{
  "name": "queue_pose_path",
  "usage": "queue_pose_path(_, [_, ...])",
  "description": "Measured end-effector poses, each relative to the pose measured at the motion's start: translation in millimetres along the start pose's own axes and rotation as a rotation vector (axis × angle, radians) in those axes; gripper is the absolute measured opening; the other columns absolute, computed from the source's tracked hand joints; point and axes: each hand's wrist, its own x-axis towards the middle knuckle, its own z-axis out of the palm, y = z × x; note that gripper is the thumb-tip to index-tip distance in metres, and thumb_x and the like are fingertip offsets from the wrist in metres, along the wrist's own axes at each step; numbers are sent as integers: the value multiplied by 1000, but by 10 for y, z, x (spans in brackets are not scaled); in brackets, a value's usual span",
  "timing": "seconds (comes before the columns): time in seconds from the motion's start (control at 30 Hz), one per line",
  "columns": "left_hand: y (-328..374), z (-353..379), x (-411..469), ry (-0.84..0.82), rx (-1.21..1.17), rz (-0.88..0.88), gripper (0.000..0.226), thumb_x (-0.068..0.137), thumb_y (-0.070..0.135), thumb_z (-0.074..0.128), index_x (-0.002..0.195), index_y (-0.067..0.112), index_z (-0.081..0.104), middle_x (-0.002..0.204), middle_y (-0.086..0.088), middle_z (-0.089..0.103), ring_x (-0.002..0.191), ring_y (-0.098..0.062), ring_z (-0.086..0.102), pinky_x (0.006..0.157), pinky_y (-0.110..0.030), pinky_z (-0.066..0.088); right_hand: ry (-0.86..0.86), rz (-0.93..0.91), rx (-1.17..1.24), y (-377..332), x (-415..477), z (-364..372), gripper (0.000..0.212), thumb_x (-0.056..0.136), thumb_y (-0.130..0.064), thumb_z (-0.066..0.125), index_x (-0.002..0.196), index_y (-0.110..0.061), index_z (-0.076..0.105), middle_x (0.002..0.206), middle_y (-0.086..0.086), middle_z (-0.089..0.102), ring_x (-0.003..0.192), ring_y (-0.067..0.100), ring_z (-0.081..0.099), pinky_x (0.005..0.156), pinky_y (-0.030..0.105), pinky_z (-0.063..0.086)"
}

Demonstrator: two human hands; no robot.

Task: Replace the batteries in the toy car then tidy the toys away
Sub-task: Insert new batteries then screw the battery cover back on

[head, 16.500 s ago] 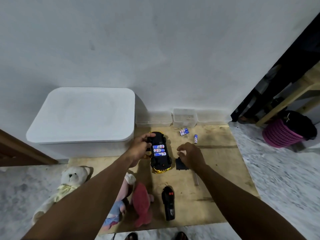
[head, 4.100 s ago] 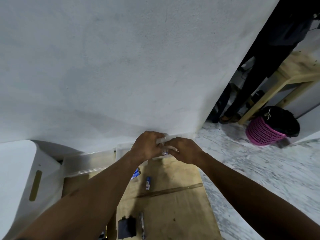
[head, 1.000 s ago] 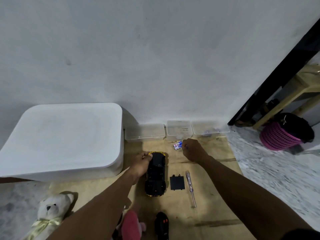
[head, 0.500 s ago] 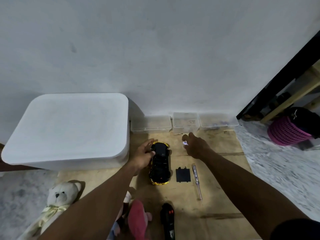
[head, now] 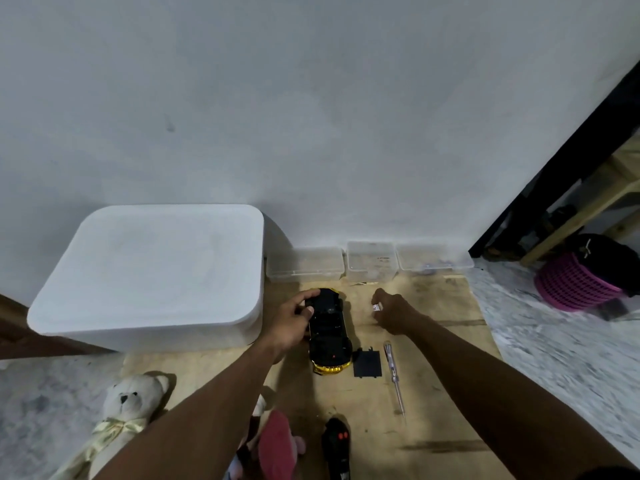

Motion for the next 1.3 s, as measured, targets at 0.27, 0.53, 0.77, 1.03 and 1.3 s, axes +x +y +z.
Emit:
queue_pose_path(0.27, [474,44,-130,7,-85,78,39,104,8,44,121,37,62,125,-14,56,111,-30,61,73,-36,61,62,41,759,-621,-530,-806,25,96,-22,65,112,-4,56,78,11,62,51,12,48,42,22,33])
queue_pose_path(0.53, [1142,75,-153,30,-91,244,36,102,6,46,121,31,63,119,-15,61,100,-29,68,65,-32,60,81,23,920,-1319,-768,-1150,22,92,-23,70,97,-9,53,67,10,58,43,12,38,41,21,25])
queue_pose_path(0.77, [1303,22,-204,68,-97,304,36,101,4,46,126,26,62,116,-14,62,97,-32,70,64,-30,60,382,45,734,-1571,-780,-981,21,90,-30,69,92,-18,53,89,7,63,66,19,59,47,26,46])
queue_pose_path(1.03, [1235,31,-290,119,-95,340,37,99,7,51,123,31,66,117,-10,65,97,-30,71,70,-37,62,598,-4,474,-1687,-855,-791,19,87,-27,72,80,-14,60,91,5,65,78,18,55,53,12,30])
queue_pose_path(1.3, [1217,6,-353,114,-125,335,38,100,1,48,126,22,64,115,-12,66,92,-28,70,59,-27,57,611,-122,155,-1772,-999,-753,19,95,-29,62,88,-13,68,79,6,63,69,22,56,59,28,39])
